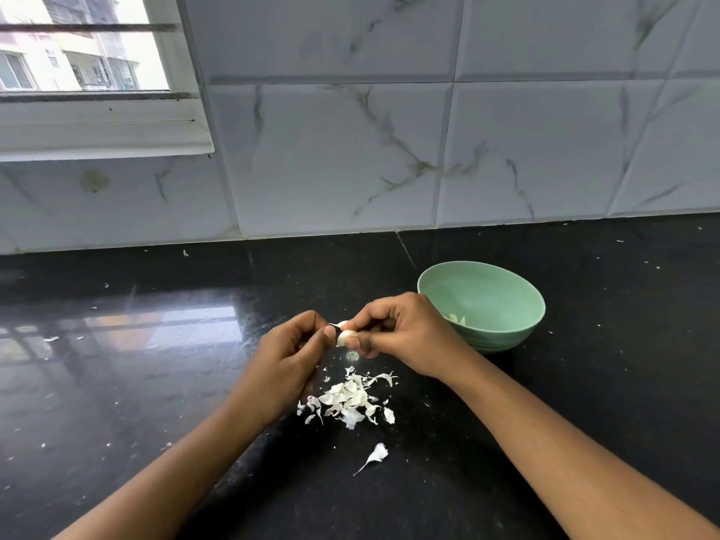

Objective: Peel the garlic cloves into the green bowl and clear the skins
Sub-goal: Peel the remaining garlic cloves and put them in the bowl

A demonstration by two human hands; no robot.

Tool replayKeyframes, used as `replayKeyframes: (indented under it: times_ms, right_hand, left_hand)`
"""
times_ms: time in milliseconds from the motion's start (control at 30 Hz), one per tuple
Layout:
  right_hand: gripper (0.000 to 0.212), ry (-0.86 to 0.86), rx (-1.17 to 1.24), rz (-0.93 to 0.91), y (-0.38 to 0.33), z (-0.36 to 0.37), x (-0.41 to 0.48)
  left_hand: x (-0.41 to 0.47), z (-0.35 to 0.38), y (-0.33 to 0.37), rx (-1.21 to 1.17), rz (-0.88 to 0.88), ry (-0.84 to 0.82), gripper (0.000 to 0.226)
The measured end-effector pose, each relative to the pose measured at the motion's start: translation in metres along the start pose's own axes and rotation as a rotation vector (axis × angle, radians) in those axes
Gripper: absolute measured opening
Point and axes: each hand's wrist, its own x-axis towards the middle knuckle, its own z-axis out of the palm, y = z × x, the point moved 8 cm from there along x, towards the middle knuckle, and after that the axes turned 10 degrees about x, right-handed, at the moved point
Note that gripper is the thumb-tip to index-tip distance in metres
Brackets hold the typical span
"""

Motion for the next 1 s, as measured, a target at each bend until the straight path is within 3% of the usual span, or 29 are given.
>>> replayKeyframes:
  times_ms: [100,167,333,767,1000]
  right_hand:
    - [0.011,0.037,0.295,0.202,0.015,-0.001,-0.002]
    - [0.014,0.049,0.400,0.268,0.018,-0.001,-0.003]
    - [0.013,0.051,0.506,0.353,0.017,0.003,-0.006]
    - [0.018,0.057,0.519,0.355,0.011,0.009,-0.009]
    - [0.006,0.066,0.614,0.404,0.015,0.016,-0.011]
  left_hand:
    - [-0.002,-0.016,0.011,0.307,0.174,0.164,0.020]
    - [-0.006,-0.022,0.021,0.469,0.280,0.236,0.029]
    - [-0.016,-0.023,0.036,0.595,0.443,0.307,0.031]
    - [-0.015,-0.020,0.038,0.633,0.435,0.296,0.026]
    - [-0.015,-0.024,0.038,0.664,0.399,0.372,0.024]
